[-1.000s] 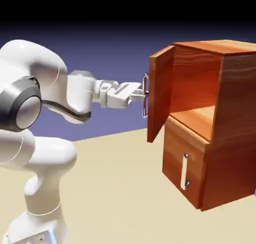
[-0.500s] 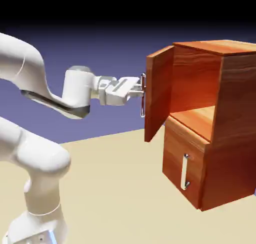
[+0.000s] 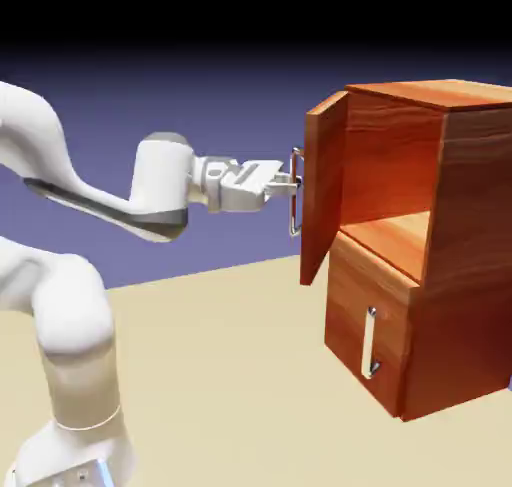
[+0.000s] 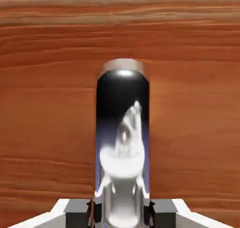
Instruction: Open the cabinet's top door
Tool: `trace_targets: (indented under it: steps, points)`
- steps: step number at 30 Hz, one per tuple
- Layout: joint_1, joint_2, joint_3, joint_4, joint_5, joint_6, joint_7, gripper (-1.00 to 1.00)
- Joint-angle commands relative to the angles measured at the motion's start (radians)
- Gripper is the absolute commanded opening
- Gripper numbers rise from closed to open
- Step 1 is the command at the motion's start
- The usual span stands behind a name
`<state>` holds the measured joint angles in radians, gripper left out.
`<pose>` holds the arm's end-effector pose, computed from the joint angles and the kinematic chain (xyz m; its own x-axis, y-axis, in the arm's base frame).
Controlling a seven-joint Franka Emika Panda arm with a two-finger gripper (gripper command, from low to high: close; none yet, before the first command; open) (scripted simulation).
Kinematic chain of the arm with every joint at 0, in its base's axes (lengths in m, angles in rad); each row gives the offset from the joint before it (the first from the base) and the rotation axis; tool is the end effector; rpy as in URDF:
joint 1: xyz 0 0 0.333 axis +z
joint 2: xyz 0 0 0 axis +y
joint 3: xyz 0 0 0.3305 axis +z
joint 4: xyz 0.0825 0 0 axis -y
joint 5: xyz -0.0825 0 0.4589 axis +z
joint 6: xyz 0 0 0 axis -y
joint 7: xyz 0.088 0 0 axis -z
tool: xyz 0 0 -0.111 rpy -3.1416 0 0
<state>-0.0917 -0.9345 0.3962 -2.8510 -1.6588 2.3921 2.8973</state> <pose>0.3726 0.0850 0.4536 -0.4193 -0.5580 0.7161 -0.4276 -0.5745 -0.6980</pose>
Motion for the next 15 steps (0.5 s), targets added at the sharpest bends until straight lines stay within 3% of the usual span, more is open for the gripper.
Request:
trace_targets:
  steps: [1,5,15]
  points:
    - [-0.036,-0.009,0.032,0.0,0.021,0.021,0.041,-1.0]
    - [-0.094,-0.03,0.157,0.008,0.181,-0.018,-0.03,-1.0]
    - [-0.082,0.056,0.437,0.147,0.583,-0.426,-0.142,-1.0]
